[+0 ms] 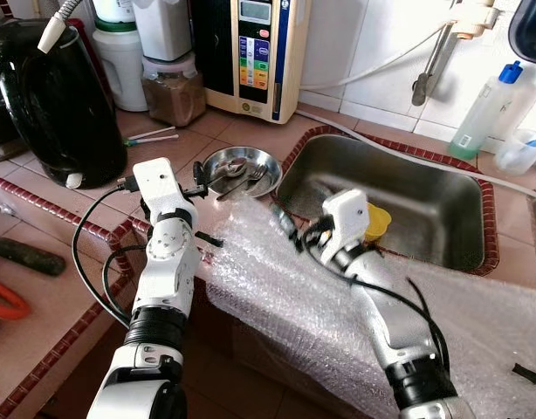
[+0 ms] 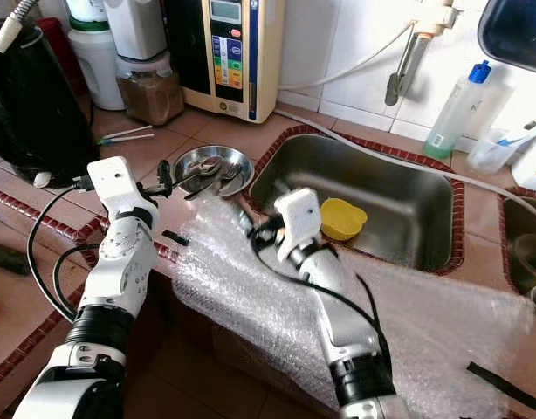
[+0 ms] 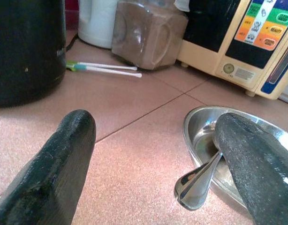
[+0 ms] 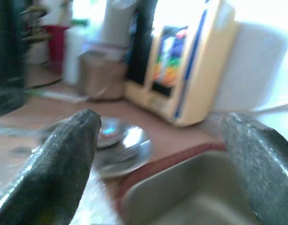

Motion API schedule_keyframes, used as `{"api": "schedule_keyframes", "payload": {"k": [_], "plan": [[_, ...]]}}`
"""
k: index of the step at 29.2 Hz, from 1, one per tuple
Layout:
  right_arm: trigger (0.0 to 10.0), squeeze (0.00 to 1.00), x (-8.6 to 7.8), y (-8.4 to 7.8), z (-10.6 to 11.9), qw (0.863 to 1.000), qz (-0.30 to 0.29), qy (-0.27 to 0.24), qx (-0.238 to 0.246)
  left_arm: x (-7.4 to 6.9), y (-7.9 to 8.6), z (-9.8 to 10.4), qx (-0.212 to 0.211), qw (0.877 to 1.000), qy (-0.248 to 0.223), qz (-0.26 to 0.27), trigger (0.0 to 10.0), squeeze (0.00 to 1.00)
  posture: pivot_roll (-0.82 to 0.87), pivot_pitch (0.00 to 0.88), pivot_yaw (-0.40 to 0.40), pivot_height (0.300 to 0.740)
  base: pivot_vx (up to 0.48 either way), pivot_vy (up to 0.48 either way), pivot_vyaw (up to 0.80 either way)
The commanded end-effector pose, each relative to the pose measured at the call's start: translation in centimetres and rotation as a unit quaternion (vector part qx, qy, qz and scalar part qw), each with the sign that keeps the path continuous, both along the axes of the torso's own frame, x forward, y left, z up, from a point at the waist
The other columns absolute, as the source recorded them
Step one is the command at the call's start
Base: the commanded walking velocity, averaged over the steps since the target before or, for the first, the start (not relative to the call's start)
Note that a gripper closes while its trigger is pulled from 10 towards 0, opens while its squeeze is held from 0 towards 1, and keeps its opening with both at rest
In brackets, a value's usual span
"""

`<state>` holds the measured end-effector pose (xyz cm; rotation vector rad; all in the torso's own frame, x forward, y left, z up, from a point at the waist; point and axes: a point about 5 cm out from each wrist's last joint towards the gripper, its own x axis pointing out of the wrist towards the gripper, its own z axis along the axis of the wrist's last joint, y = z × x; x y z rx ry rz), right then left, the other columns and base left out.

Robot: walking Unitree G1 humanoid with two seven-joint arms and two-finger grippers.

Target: Kitchen organization

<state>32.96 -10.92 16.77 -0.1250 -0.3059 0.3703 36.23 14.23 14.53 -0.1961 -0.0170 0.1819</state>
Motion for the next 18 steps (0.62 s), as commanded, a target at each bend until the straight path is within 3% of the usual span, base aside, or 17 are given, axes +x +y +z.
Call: {"api": "schedule_keyframes", "payload": {"k": [1, 4, 7, 8, 9, 13, 18], "plan": [[10.0, 0.0, 0.3, -0.9, 1.0, 0.999, -0.041, -0.027, -0.008, 0.3, -0.6, 0.3, -0.007, 1.0, 0.0, -0.013, 10.0, 0.0, 0.1, 0.0, -0.028, 0.74, 0.0, 0.0, 0.0], [10.0, 0.0, 1.1, -1.6, 2.2, 0.996, -0.083, -0.044, 0.002, 0.3, -0.8, 0.2, -0.008, 1.0, 0.001, -0.016, 10.0, 0.0, 0.1, 0.0, -0.027, 0.74, 0.0, 0.0, 0.0], [10.0, 0.0, 1.4, -1.0, 3.0, 0.996, -0.065, -0.041, 0.04, 0.3, -0.9, 0.2, -0.009, 1.0, 0.002, -0.017, 10.0, 0.0, 0.1, 0.0, -0.03, 0.74, 0.0, 0.0, 0.0], [10.0, 0.0, 1.4, -0.5, 3.1, 0.997, -0.05, -0.035, 0.054, 0.3, -0.9, 0.2, -0.01, 1.0, 0.003, -0.018, 10.0, 0.0, 0.1, 0.0, -0.031, 0.74, 0.0, 0.0, 0.0], [10.0, 0.0, 0.8, 0.8, 3.2, 0.998, 0.011, -0.026, 0.064, 0.3, -0.9, -0.1, -0.021, 1.0, 0.011, -0.019, 10.0, 0.0, 0.1, 0.0, -0.032, 0.74, 0.0, 0.0, 0.0], [10.0, 0.0, -1.0, 2.7, 3.3, 0.992, 0.112, -0.01, 0.058, 0.4, -0.8, -0.6, -0.035, 0.999, 0.024, -0.019, 10.0, 0.0, 0.09, 0.0, -0.031, 0.74, 0.0, 0.0, 0.0], [10.0, 0.0, -1.8, 3.3, 3.1, 0.986, 0.157, 0.007, 0.051, 0.4, -0.9, -0.7, -0.048, 0.998, 0.03, -0.02, 10.0, 0.0, 0.08, 0.0, -0.03, 0.74, 0.0, 0.0, 0.0]]}}
